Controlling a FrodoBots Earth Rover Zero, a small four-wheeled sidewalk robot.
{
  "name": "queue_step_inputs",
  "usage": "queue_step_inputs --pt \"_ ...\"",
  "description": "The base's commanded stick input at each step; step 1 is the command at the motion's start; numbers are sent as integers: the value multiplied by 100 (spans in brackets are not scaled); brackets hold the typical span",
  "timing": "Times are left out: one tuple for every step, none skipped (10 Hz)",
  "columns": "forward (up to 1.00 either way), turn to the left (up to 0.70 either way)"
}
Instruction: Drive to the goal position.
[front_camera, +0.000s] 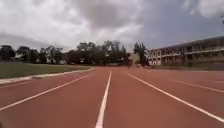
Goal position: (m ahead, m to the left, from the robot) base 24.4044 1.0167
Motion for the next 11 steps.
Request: queue_step_inputs --pt "60 0" --pt "60 0" --pt "60 0" --pt "60 0" --pt "60 0" --pt "60 0" --pt "60 0" --pt "60 0" --pt "60 0" --pt "60 0" --pt "60 0"
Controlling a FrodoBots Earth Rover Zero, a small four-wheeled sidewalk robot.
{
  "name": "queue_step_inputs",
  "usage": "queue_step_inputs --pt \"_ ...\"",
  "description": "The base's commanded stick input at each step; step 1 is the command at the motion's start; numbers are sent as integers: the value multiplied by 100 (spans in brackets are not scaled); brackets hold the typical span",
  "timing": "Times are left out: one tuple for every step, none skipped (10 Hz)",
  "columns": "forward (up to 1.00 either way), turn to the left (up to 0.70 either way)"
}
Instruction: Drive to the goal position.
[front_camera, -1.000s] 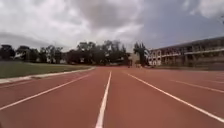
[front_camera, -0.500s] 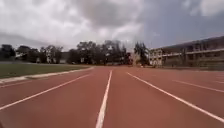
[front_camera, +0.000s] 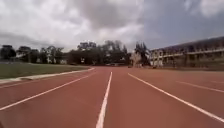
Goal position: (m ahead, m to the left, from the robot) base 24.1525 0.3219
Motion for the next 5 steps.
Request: queue_step_inputs --pt "60 0" --pt "60 0" --pt "60 0" --pt "60 0" --pt "60 0"
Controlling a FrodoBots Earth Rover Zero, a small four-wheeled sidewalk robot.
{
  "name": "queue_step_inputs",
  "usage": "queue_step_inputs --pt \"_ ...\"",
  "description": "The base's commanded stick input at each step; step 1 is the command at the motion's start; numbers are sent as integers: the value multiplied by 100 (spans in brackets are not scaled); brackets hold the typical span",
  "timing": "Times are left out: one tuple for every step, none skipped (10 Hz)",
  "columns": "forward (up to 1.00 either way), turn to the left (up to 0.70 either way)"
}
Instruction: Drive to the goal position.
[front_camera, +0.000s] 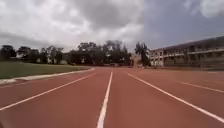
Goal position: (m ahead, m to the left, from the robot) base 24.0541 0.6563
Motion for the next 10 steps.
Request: queue_step_inputs --pt "60 0" --pt "60 0" --pt "60 0" --pt "60 0" --pt "60 0" --pt "60 0" --pt "60 0" --pt "60 0" --pt "60 0" --pt "60 0"
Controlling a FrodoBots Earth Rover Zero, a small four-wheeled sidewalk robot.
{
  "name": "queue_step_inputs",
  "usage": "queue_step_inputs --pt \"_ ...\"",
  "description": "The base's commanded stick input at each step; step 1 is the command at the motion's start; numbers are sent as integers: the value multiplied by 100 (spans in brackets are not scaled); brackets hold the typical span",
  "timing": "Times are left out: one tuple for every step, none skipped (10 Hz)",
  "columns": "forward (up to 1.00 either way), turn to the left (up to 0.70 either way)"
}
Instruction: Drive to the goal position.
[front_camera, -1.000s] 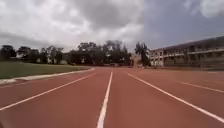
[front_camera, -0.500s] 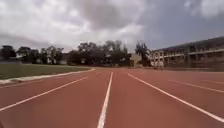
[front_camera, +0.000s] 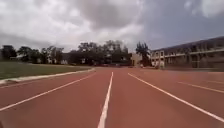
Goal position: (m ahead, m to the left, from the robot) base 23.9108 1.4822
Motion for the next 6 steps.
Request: queue_step_inputs --pt "60 0" --pt "60 0" --pt "60 0" --pt "60 0" --pt "60 0" --pt "60 0"
